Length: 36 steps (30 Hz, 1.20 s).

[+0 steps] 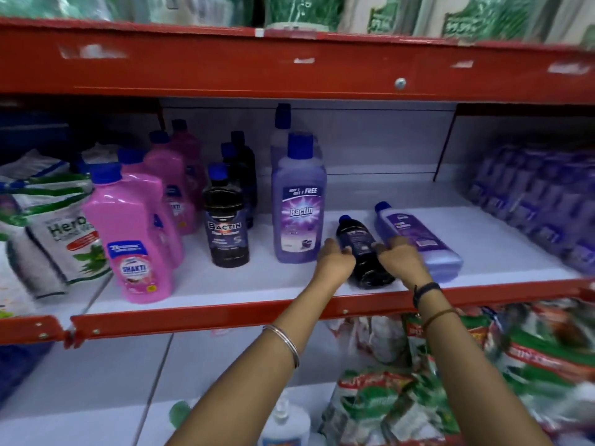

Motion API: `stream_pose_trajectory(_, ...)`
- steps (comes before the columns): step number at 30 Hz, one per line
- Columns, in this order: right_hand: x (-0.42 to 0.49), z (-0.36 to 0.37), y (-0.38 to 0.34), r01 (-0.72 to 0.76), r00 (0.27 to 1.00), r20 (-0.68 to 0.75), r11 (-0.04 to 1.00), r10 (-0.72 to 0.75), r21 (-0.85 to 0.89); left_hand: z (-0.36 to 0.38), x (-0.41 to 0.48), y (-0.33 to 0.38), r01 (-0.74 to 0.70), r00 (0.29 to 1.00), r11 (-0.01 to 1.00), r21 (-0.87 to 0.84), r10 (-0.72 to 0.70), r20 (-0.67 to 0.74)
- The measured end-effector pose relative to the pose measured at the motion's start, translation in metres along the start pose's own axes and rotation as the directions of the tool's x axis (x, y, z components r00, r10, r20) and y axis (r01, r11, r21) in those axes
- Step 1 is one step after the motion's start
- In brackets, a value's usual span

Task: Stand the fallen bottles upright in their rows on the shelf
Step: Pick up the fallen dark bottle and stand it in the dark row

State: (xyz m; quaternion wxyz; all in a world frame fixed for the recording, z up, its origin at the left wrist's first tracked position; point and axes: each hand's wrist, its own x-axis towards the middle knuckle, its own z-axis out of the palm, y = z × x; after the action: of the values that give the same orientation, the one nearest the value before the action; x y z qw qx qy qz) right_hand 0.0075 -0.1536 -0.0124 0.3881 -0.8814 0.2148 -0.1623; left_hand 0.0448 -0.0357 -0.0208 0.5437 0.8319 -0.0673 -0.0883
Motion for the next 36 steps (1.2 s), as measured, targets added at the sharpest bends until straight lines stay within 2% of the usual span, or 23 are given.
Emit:
stream_pose_trajectory(2, 0.004, 0.003, 0.007, 0.018, 1.000, -0.011, 1.000, -0.017, 0.022, 0.005, 0.003, 0.004, 0.012, 0.999, 1.000, -0.016, -0.012, -0.031)
stream_pose_trajectory(5, 0.000, 0.005, 0.015, 0.069, 0.997, -0.043, 0.992, -0.065, 0.105, 0.007, 0.000, -0.002, -0.024, 0.999, 0.988, -0.153, 0.017, -0.047)
stream_pose_trajectory(8, -0.011, -0.003, 0.012, 0.107, 0.994, -0.057, 0.946, -0.094, 0.305, 0.000, -0.010, -0.002, -0.142, 0.988, 0.969, -0.201, 0.127, -0.087)
stream_pose_trajectory(11, -0.025, -0.009, 0.000, 0.231, 0.972, -0.066, 0.846, -0.227, 0.481, -0.015, -0.024, 0.004, -0.288, 0.956, 0.929, -0.232, 0.264, -0.128)
stream_pose_trajectory(15, -0.046, -0.007, -0.020, 0.317, 0.943, -0.108, 0.751, -0.315, 0.579, -0.043, -0.047, 0.006, -0.433, 0.896, 0.868, -0.243, 0.385, -0.223)
stream_pose_trajectory(19, -0.070, 0.011, -0.048, 0.389, 0.911, -0.139, 0.696, -0.388, 0.603, -0.082, -0.071, -0.005, -0.517, 0.840, 0.843, -0.149, 0.466, -0.279)
stream_pose_trajectory(28, -0.103, 0.105, -0.103, 0.320, 0.886, -0.002, 0.607, -0.465, 0.727, -0.170, -0.082, -0.068, -0.502, 0.795, 0.863, -0.048, 0.439, -0.418)
stream_pose_trajectory(32, -0.102, 0.139, -0.113, 0.351, 0.875, -0.001, 0.632, -0.485, 0.691, -0.189, -0.076, -0.092, -0.484, 0.798, 0.872, -0.066, 0.410, -0.441)
stream_pose_trajectory(36, -0.099, 0.149, -0.112, 0.343, 0.894, -0.027, 0.644, -0.447, 0.684, -0.195, -0.072, -0.102, -0.496, 0.790, 0.868, -0.038, 0.433, -0.434)
